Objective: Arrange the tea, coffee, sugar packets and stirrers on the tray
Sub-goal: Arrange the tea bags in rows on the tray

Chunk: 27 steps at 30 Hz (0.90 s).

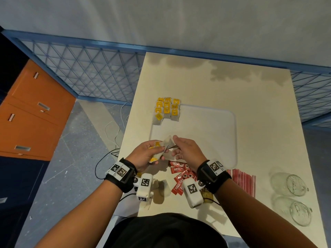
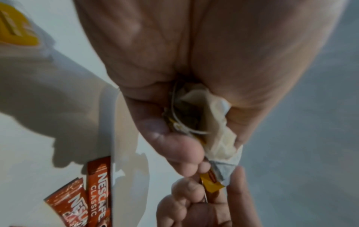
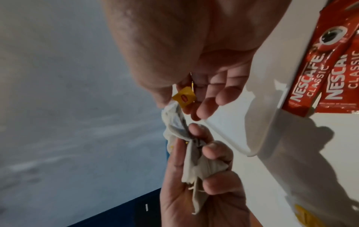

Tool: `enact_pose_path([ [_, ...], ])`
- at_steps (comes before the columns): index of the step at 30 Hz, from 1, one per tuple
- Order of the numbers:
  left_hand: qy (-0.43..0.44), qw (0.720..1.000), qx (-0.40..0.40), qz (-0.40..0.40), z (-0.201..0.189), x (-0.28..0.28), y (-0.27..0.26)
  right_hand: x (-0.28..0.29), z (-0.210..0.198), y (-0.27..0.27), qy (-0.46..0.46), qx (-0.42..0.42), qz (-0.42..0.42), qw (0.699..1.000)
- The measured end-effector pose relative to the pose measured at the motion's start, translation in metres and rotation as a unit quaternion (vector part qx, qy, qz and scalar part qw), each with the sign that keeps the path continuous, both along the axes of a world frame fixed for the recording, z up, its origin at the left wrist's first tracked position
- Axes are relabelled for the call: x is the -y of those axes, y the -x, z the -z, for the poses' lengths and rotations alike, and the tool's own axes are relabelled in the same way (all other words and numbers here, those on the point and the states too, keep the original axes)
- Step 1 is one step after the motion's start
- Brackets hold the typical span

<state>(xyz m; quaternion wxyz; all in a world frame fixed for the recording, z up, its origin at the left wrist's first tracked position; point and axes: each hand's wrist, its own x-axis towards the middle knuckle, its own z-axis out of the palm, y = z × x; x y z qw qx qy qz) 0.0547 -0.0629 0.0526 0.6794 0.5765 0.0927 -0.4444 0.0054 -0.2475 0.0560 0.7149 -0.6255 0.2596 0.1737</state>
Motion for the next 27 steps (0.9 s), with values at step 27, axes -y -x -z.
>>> enact_pose_path([
  [27, -0.020, 1.000, 0.021, 0.011, 0.003, 0.007, -0.009, -0.001, -0.012, -0.007, 0.062, 0.105, 0.047, 0.991],
])
